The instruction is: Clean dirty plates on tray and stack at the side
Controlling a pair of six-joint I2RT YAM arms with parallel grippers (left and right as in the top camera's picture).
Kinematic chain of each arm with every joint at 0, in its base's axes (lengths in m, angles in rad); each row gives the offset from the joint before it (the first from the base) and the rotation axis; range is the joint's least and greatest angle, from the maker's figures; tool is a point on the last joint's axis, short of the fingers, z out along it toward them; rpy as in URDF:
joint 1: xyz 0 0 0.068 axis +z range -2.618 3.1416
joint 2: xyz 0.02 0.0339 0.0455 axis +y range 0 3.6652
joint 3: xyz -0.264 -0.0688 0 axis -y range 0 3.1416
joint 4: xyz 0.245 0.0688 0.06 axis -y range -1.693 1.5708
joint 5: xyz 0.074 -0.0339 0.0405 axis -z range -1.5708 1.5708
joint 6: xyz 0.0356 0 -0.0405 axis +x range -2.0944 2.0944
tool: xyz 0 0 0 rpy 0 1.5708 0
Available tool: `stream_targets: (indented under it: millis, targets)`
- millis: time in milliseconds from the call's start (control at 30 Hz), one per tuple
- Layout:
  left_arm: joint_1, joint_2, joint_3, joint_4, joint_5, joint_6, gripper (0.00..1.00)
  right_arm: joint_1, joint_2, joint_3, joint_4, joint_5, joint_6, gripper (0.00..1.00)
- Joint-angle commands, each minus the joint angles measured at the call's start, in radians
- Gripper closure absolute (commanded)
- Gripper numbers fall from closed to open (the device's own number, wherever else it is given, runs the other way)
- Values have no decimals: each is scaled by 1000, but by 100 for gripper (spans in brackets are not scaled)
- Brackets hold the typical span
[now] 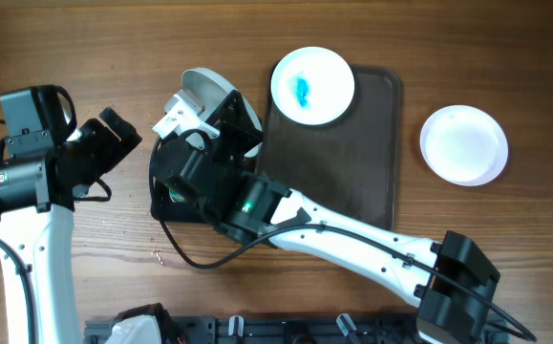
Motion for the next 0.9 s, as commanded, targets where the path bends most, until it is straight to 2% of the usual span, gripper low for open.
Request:
stream_targets:
  millis: [0, 33, 67, 100, 133, 200, 233, 267, 300, 333, 367, 433, 467, 500, 600, 667, 700, 800, 867]
  targets:
    - [6, -5, 13, 0, 9, -10, 0, 0, -2, 25, 5, 18, 60, 96]
    - [6, -5, 13, 0, 9, -10, 0, -4, -2, 25, 4, -9, 115, 96]
    - [6, -5, 13, 0, 9, -10, 0, -5, -2, 24, -26, -120, 176, 96]
    - [6, -5, 13, 0, 9, -10, 0, -4, -2, 24, -75, -245, 142, 95]
    - [6, -5, 13, 0, 9, -10, 0, -7, -2, 24, -79, -227, 132, 96]
    - [6, -5, 13, 0, 9, -10, 0, -28, -3, 24, -59, -166, 289, 96]
    - [6, -5, 13, 0, 9, -10, 0, -28, -4, 24, -78, -246, 252, 96]
    - [6, -5, 13, 0, 9, -10, 0, -23, -3, 23, -95, -270, 139, 95]
    - [6, -5, 13, 0, 9, -10, 0, -24, 4, 23, -79, -197, 110, 96]
    - [6, -5, 13, 0, 9, -10, 0, -32, 9, 23, -47, -133, 148, 96]
    - [6, -5, 13, 0, 9, -10, 0, -35, 9, 23, -54, -180, 144, 96]
    - [6, -5, 13, 0, 9, -10, 0, -27, 10, 23, -71, -202, 13, 96]
    - [6, -5, 13, 0, 9, -10, 0, -35, 10, 23, -36, -138, 76, 96]
    - [6, -5, 13, 0, 9, -10, 0, -37, 8, 23, -37, -158, 124, 96]
    - [6, -5, 13, 0, 9, -10, 0, -45, 10, 23, -87, -269, 133, 96]
    - [6, -5, 13, 0, 9, -10, 0, -85, 14, 23, -126, -285, 334, 96]
    - [6, -5, 13, 0, 9, -10, 0, -126, 14, 23, -184, -378, 476, 96]
    - [6, -5, 13, 0, 9, -10, 0, -251, 6, 23, -301, -772, 753, 96]
    - [6, -5, 13, 0, 9, -10, 0, -369, -11, 23, -330, -1067, 865, 96]
